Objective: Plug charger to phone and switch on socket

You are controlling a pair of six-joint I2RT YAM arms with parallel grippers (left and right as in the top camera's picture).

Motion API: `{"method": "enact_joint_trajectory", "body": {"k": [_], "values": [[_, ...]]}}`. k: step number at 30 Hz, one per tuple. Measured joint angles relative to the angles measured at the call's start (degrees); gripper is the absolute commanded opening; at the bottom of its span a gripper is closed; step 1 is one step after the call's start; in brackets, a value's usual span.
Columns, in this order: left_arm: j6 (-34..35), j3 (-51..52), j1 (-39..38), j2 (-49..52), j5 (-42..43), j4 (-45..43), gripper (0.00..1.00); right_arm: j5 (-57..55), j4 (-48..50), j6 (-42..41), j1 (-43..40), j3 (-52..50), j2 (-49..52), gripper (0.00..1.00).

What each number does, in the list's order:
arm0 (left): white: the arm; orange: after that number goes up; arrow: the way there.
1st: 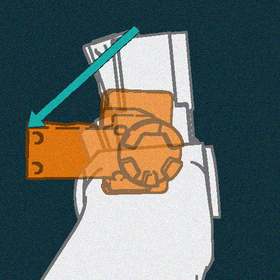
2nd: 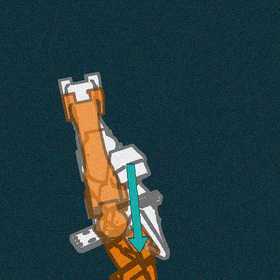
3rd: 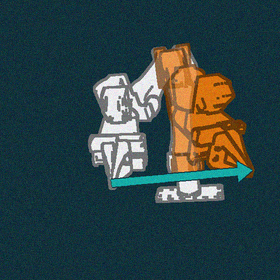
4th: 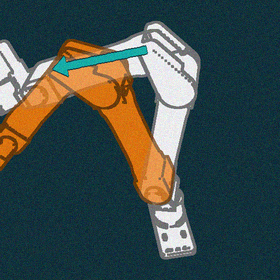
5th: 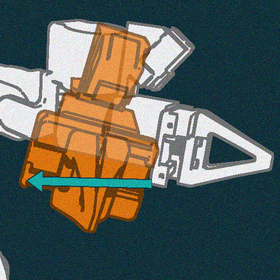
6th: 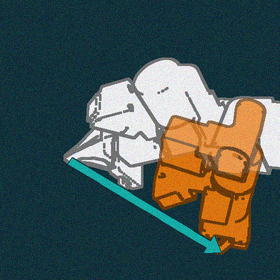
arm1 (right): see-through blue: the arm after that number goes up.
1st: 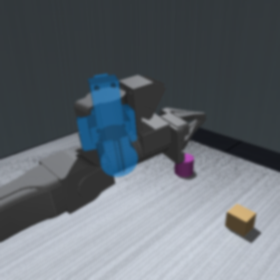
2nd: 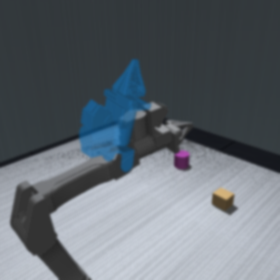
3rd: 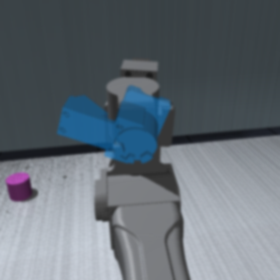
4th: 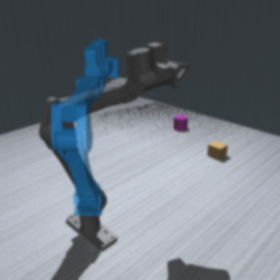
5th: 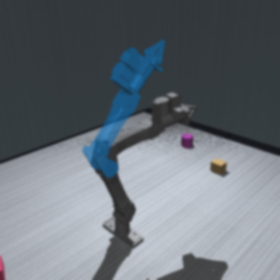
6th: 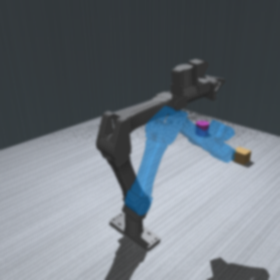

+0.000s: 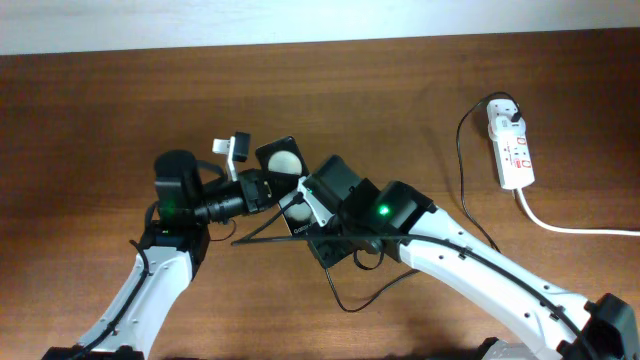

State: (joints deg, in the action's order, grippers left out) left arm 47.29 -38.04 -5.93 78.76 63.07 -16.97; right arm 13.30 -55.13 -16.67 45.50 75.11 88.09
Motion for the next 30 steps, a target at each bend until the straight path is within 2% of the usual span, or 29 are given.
{"method": "enact_joint_trajectory", "body": {"k": [1,4,5,8,9,11,15,18,20,22,23,24,25,29,30], "values": [[-0.09,0.0,-0.68,0.0,0.57,0.09,0.04,0.02,-1.05,0.02,0.02,0.61,0.0,0.22],[-0.63,0.0,-1.07,0.0,0.85,0.28,0.06,0.04,-2.43,-0.07,0.02,1.6,0.0,0.31],[-0.81,0.0,-1.07,0.0,0.9,0.31,0.12,0.02,-2.91,-0.04,0.02,1.77,0.0,0.31],[-0.79,0.07,-1.46,0.0,2.38,0.55,0.06,-0.9,-6.51,0.66,-0.02,3.5,-0.13,0.32],[-0.81,0.07,-1.75,0.0,2.99,0.66,0.07,-2.14,-9.09,0.87,-0.02,4.59,-0.55,0.32],[-0.79,0.11,-1.95,0.0,3.63,0.74,0.08,-7.06,-14.36,1.03,-0.02,8.07,-2.8,0.43],[-0.76,0.11,-1.99,0.0,4.09,0.74,0.02,-12.5,-18.23,1.73,-0.02,11.26,-7.74,0.49],[2.45,0.22,-1.99,0.0,3.98,-0.17,0.0,-13.42,-18.67,1.7,-0.02,11.26,-13.2,0.49],[6.51,0.5,-2.01,0.0,3.37,-4.81,0.0,-14.49,-18.71,1.7,-0.02,11.28,-18.27,0.5],[10.6,0.68,-1.99,0.0,2.27,-9.53,0.0,-17.0,-18.64,1.64,-0.04,11.32,-23.87,0.6],[12.46,0.7,-1.99,0.0,1.79,-11.39,0.0,-18.53,-18.05,1.42,-0.02,11.37,-27.3,0.73],[14.1,0.15,-1.99,0.0,1.27,-12.35,0.0,-19.74,-17.59,1.73,-0.04,11.39,-30.32,0.78],[14.64,-0.31,-2.1,0.0,0.92,-12.37,0.0,-20.15,-17.2,1.73,-0.02,11.39,-31.71,0.89],[15.93,-9.38,-5.66,0.0,-4.98,-10.21,0.01,-24.3,-16.0,1.79,-0.02,11.65,-41.35,1.0],[15.78,-10.58,-6.47,0.0,-6.21,-7.56,0.01,-24.63,-16.02,1.68,-0.02,11.69,-41.88,0.99]]}}
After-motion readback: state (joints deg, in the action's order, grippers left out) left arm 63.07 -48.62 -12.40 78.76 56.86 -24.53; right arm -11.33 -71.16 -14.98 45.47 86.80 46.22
